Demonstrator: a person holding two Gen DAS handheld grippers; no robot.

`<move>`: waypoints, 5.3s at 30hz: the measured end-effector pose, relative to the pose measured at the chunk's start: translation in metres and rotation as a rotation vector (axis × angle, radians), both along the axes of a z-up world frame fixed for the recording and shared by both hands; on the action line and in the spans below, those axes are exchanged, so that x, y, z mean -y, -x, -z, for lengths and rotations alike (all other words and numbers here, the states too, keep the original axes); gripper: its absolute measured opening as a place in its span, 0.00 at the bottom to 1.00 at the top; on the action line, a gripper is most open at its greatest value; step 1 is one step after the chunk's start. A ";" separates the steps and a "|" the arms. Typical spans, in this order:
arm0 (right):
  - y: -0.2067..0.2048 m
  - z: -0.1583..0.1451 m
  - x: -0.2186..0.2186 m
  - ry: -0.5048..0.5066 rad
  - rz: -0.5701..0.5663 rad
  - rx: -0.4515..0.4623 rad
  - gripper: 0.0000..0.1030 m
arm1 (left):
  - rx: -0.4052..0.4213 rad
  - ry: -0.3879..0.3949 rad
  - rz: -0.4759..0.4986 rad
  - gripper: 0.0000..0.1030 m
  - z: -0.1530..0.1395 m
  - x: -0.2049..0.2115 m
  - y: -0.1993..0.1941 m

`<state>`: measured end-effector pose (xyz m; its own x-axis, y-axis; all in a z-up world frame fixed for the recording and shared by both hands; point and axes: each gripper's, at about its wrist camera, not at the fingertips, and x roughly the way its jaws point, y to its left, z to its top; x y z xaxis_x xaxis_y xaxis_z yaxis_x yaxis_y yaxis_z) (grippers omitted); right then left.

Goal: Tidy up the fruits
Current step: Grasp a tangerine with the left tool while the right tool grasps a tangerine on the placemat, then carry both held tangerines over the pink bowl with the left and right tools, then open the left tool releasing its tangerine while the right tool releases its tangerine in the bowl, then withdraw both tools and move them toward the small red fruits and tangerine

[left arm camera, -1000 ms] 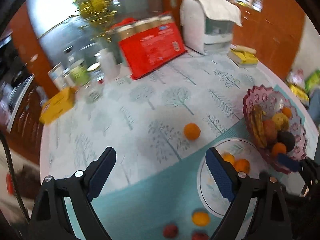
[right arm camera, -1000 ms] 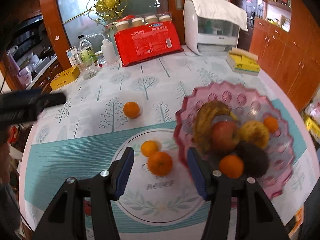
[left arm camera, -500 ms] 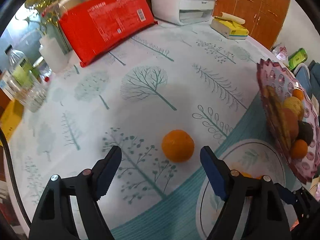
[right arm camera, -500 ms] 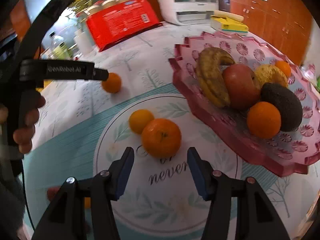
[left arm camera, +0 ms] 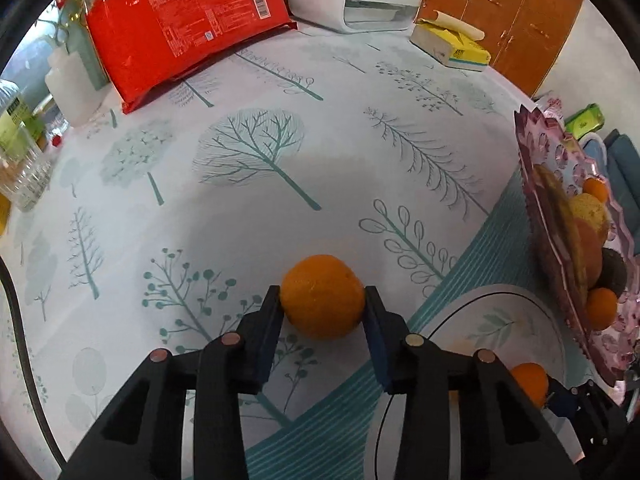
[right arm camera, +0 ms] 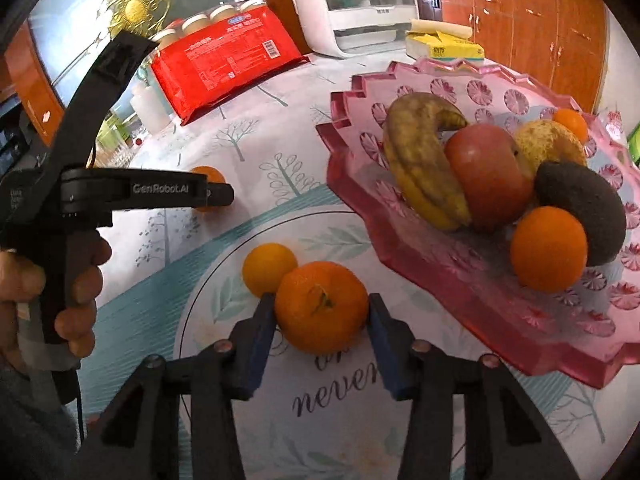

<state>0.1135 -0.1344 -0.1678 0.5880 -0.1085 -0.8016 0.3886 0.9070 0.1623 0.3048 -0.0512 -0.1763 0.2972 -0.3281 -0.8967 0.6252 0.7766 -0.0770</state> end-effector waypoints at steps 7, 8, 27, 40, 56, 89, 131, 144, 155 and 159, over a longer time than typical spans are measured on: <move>0.001 -0.002 0.003 -0.021 -0.018 -0.004 0.43 | 0.014 -0.017 -0.058 0.36 -0.014 -0.013 0.011; 0.002 -0.003 0.002 -0.024 -0.025 -0.001 0.43 | 0.013 -0.014 -0.067 0.36 -0.018 -0.017 0.013; 0.055 -0.082 -0.003 0.043 -0.185 0.216 0.43 | 0.075 -0.009 -0.205 0.36 -0.102 -0.044 0.105; 0.082 -0.142 0.112 0.155 -0.085 0.239 0.43 | 0.153 -0.004 -0.166 0.36 -0.140 0.067 0.160; 0.045 -0.098 0.221 0.260 -0.100 0.004 0.44 | 0.088 -0.093 -0.286 0.37 -0.094 0.152 0.156; 0.028 -0.077 0.224 0.203 -0.210 -0.038 0.54 | 0.179 -0.162 -0.326 0.83 -0.091 0.167 0.156; 0.065 -0.126 0.177 0.260 -0.221 0.019 0.54 | 0.207 -0.081 -0.395 0.88 -0.145 0.098 0.198; 0.069 -0.154 0.116 0.271 -0.226 0.081 0.54 | 0.243 -0.068 -0.430 0.88 -0.170 0.024 0.205; 0.063 -0.159 0.049 0.278 -0.260 0.095 0.54 | 0.236 -0.073 -0.478 0.88 -0.170 -0.052 0.201; 0.060 -0.154 0.029 0.276 -0.270 0.081 0.54 | 0.214 -0.085 -0.492 0.88 -0.161 -0.077 0.199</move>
<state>0.0535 -0.1634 -0.0135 0.6850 -0.1465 -0.7137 0.1260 0.9886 -0.0820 0.1054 0.0254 -0.0156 0.5759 -0.0330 -0.8169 0.1811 0.9795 0.0881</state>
